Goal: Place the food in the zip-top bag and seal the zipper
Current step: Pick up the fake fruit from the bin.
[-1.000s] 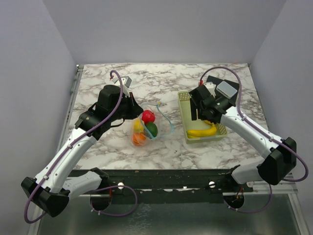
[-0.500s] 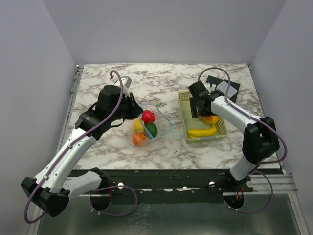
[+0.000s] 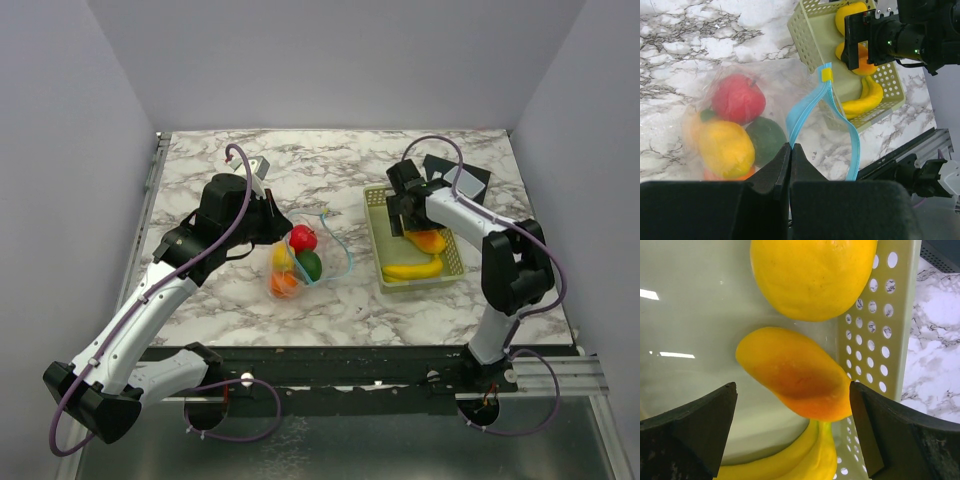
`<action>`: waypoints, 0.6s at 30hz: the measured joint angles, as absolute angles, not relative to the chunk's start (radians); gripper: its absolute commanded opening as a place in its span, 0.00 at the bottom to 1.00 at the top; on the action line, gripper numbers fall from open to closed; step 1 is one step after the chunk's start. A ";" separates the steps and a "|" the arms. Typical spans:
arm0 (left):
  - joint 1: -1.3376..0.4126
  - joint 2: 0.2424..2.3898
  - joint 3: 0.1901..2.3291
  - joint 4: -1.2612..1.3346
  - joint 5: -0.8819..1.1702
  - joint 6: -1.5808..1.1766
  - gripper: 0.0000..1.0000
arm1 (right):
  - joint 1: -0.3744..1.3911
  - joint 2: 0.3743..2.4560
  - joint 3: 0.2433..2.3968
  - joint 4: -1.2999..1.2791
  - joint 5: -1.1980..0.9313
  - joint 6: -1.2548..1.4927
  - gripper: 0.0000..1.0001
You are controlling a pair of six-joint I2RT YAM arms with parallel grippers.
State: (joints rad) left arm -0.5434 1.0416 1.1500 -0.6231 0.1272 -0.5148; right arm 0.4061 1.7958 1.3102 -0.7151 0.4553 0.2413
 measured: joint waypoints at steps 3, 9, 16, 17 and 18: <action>-0.543 1.042 1.150 -0.624 0.127 -0.515 0.00 | 0.397 1.816 1.310 -0.704 0.456 0.229 1.00; -0.543 1.042 1.150 -0.624 0.127 -0.514 0.00 | 0.387 1.854 1.310 -0.696 0.447 0.215 1.00; -0.543 1.042 1.150 -0.624 0.128 -0.511 0.00 | 0.386 1.854 1.306 -0.690 0.420 0.215 0.91; -0.543 1.042 1.150 -0.625 0.128 -0.511 0.00 | 0.386 1.854 1.306 -0.690 0.417 0.215 0.89; -0.543 1.042 1.150 -0.625 0.128 -0.511 0.00 | 0.386 1.854 1.306 -0.690 0.413 0.216 0.87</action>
